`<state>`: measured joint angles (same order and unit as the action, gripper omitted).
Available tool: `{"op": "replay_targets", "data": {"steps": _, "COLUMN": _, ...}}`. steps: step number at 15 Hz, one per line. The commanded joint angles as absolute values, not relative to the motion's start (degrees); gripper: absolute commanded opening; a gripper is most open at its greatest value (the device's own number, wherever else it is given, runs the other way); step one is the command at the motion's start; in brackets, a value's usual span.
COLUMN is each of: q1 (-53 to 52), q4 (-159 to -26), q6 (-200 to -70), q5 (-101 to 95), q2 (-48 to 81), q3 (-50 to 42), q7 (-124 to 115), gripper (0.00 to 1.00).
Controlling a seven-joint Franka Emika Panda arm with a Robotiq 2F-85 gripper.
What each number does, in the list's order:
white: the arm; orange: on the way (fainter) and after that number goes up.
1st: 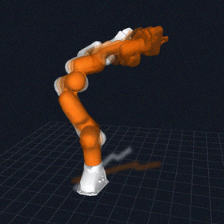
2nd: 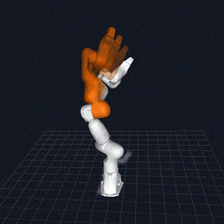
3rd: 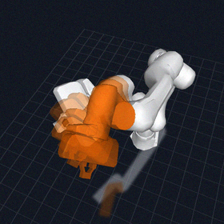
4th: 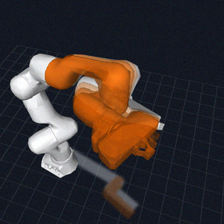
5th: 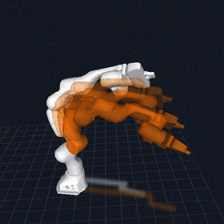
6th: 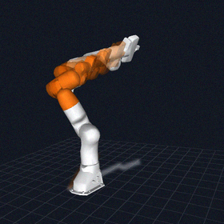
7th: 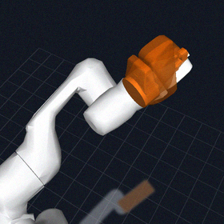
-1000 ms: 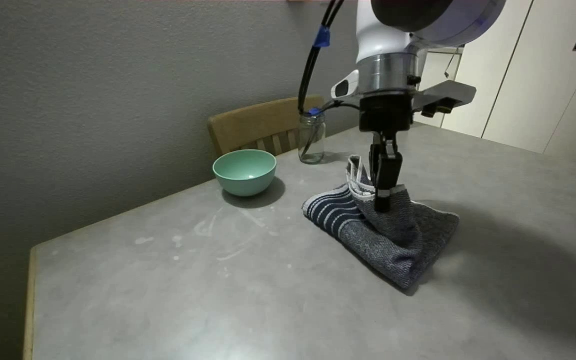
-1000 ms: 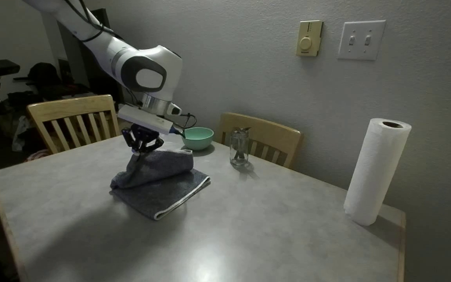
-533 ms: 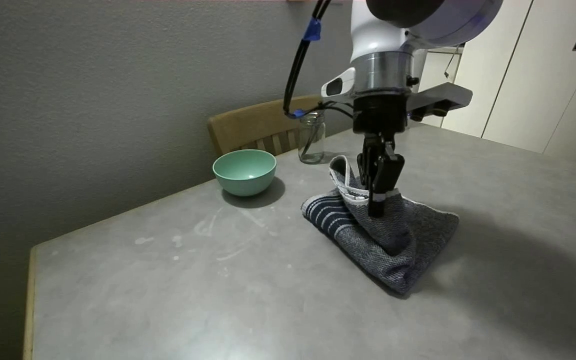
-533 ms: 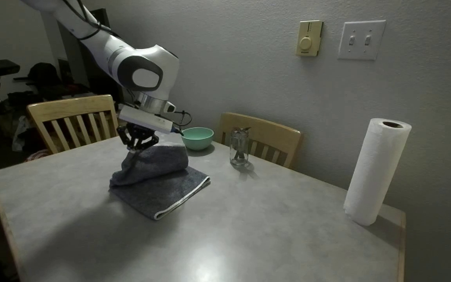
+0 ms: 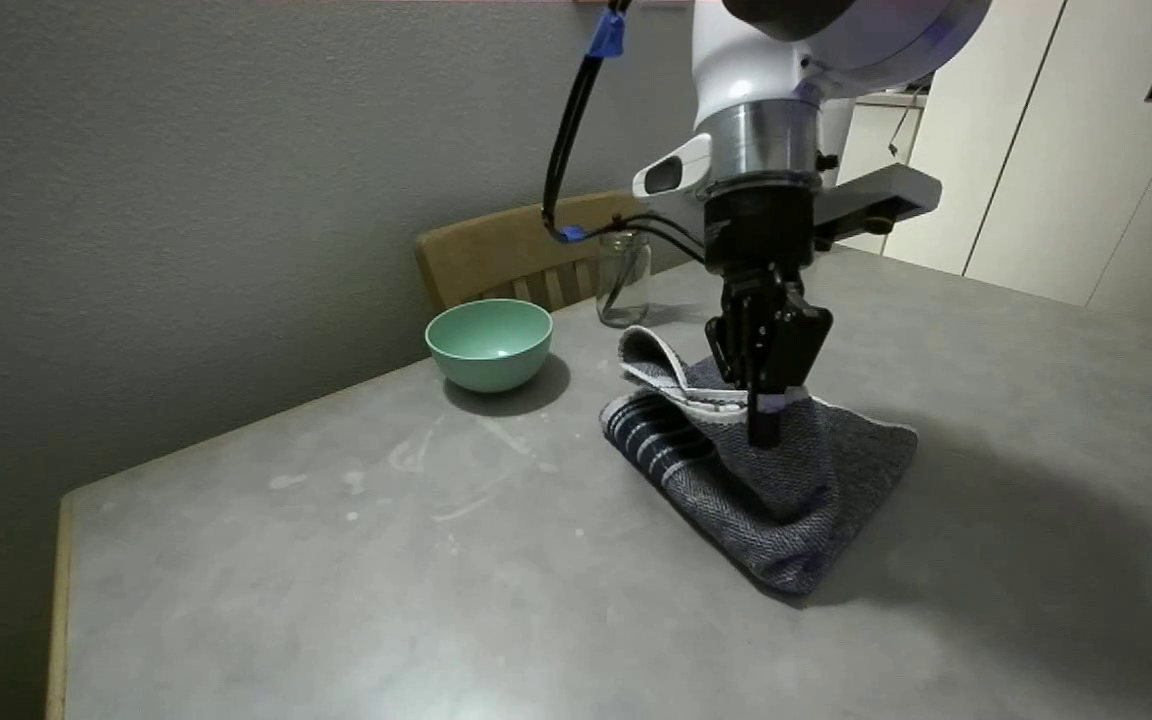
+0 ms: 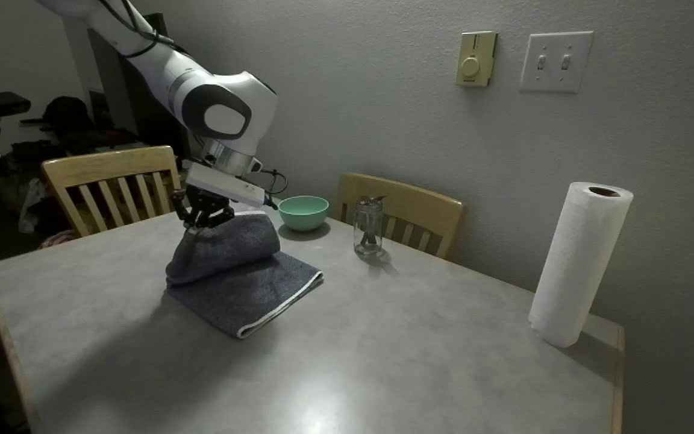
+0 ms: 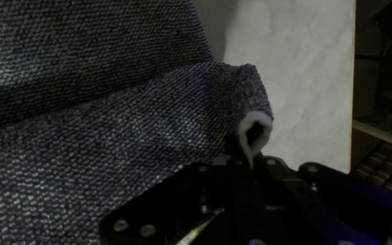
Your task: Unfold the towel once
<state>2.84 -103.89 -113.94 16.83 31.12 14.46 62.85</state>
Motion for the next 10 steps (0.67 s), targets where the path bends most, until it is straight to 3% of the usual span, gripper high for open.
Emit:
{"op": "replay_targets", "data": {"steps": 1, "q1": 2.5, "q4": -100.1, "q6": -107.5, "q5": 16.1, "q2": 33.6, "q3": 14.3, "q7": 68.1, "gripper": 0.01}}
{"op": "replay_targets", "data": {"steps": 10, "q1": 0.8, "q4": -94.4, "q6": -99.4, "q5": 13.7, "q2": 37.6, "q3": 13.5, "q7": 73.1, "gripper": 0.01}}
